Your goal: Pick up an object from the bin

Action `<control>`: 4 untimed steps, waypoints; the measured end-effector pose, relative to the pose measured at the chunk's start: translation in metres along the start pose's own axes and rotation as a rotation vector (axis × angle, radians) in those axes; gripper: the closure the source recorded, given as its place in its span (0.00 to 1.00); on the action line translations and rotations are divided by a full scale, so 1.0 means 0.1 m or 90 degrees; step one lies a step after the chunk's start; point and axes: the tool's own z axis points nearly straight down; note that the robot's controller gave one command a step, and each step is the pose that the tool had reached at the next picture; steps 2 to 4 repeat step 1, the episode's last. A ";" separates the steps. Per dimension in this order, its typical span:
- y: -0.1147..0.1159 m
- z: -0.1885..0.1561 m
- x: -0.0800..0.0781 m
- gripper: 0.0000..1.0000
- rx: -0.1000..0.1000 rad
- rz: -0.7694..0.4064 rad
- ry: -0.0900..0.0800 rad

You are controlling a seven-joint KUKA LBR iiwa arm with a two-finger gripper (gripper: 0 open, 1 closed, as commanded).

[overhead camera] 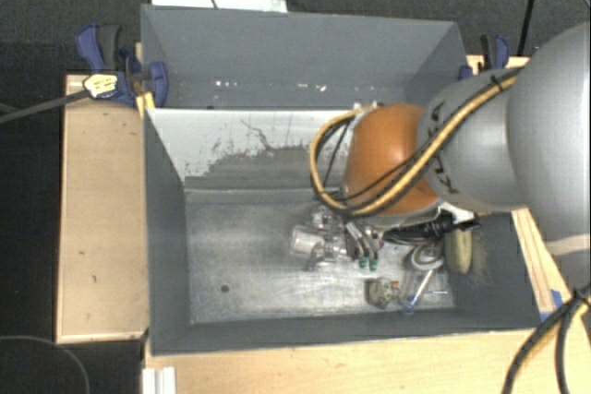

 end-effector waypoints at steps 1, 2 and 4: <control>-0.11 -1.98 -0.02 1.00 -0.001 0.017 -0.007; -0.11 -1.98 -0.02 1.00 -0.001 0.017 -0.007; -0.11 -1.98 -0.02 1.00 -0.001 0.017 -0.007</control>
Offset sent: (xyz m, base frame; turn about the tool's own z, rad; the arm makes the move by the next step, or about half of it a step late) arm -0.0016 -0.0119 0.1927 0.0155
